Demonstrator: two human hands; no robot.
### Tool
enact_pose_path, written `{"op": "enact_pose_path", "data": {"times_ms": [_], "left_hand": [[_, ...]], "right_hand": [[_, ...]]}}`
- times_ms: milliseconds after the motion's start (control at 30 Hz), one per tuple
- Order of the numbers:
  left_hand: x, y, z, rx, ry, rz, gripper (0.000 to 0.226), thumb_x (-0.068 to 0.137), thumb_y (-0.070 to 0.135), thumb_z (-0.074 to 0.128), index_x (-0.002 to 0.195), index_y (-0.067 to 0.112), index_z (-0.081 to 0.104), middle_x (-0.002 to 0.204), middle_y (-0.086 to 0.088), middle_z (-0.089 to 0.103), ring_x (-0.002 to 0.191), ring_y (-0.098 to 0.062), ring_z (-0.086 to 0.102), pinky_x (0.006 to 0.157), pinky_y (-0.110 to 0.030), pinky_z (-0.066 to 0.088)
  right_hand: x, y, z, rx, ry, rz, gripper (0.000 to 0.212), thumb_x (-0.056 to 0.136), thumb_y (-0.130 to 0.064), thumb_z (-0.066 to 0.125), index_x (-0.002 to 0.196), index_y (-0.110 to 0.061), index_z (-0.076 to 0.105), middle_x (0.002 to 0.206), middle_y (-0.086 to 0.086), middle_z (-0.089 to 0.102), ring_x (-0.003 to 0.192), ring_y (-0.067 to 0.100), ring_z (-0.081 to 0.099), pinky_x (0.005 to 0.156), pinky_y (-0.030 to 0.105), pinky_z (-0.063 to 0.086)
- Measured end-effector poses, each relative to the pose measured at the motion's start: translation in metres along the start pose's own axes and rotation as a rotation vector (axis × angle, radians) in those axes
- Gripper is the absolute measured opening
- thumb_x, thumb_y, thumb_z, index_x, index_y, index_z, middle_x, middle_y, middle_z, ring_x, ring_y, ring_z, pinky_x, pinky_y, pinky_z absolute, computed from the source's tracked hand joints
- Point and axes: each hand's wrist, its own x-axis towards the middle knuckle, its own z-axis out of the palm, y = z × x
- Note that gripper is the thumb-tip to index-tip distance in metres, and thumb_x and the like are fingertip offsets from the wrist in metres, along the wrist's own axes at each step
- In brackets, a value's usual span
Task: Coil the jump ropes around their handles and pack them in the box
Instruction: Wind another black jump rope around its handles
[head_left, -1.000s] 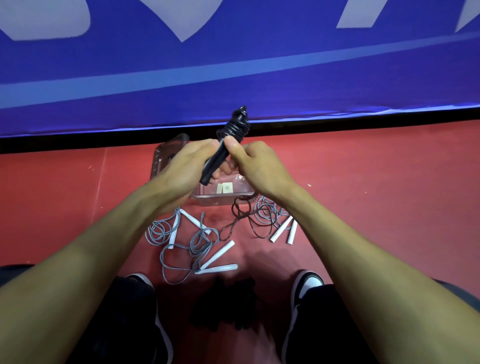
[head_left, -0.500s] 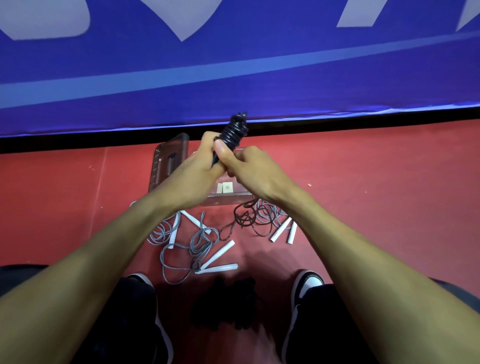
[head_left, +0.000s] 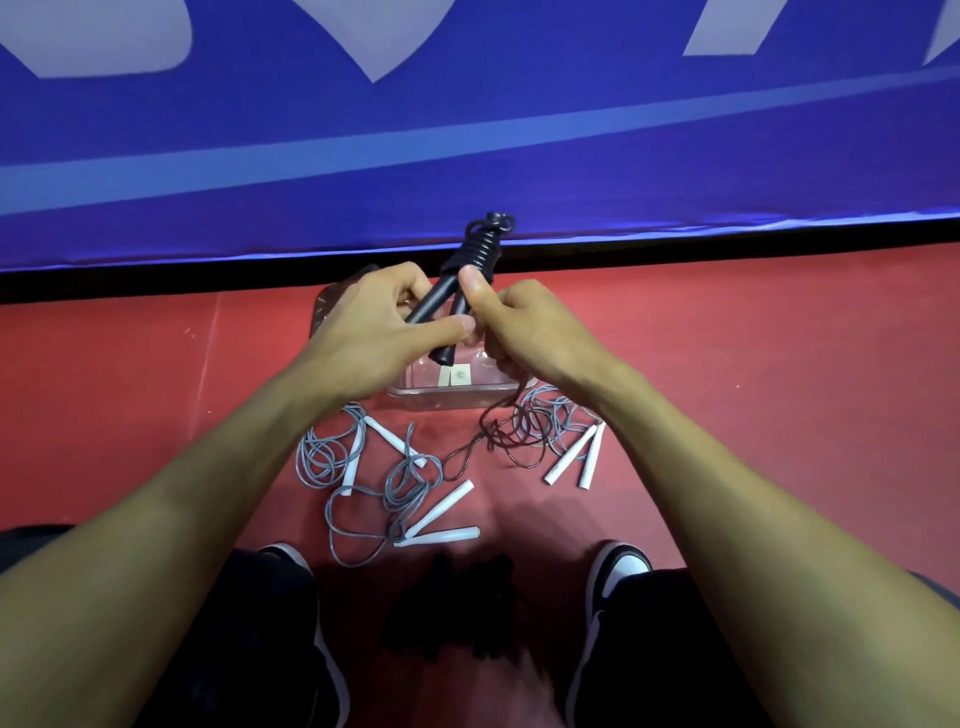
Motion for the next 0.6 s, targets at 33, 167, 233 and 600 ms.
{"op": "enact_pose_path", "data": {"times_ms": [33,167,233,600], "left_hand": [[0.0,0.0,0.001,-0.012,0.013,0.003,0.048,0.06,0.054,0.078,0.078,0.017,0.053,0.067,0.0,0.066,0.064,-0.028,0.064,0.071,-0.052,0.054],[0.001,0.0,0.006,-0.148,-0.057,-0.025,0.039,0.073,0.017,0.084,0.088,0.005,0.051,0.079,-0.017,0.072,0.074,-0.033,0.075,0.069,-0.045,0.06],[0.0,-0.001,0.01,-0.126,-0.07,-0.009,0.025,0.087,0.004,0.073,0.091,0.006,0.049,0.076,-0.01,0.073,0.072,-0.03,0.075,0.063,-0.038,0.058],[-0.002,0.008,0.018,-0.063,-0.141,-0.041,0.041,0.081,0.039,0.058,0.117,0.021,0.059,0.095,-0.002,0.066,0.084,-0.025,0.058,0.085,-0.05,0.05]], "right_hand": [[0.0,-0.001,0.001,-0.001,-0.009,0.001,0.064,0.101,-0.058,0.04,0.062,-0.011,0.057,0.047,-0.005,0.043,0.043,0.013,0.037,0.05,0.027,0.032],[-0.004,-0.005,0.0,-0.104,0.01,-0.096,0.052,0.104,-0.048,0.046,0.061,-0.02,0.056,0.042,-0.016,0.049,0.041,0.001,0.045,0.053,0.021,0.032],[-0.006,-0.005,-0.002,-0.183,0.059,-0.105,0.06,0.103,-0.049,0.046,0.051,-0.022,0.055,0.041,-0.015,0.051,0.044,0.001,0.047,0.052,0.019,0.031],[-0.004,-0.006,0.001,0.037,0.025,-0.013,0.048,0.096,-0.06,0.052,0.067,-0.021,0.053,0.05,-0.011,0.043,0.046,0.009,0.037,0.056,0.031,0.034]]}}
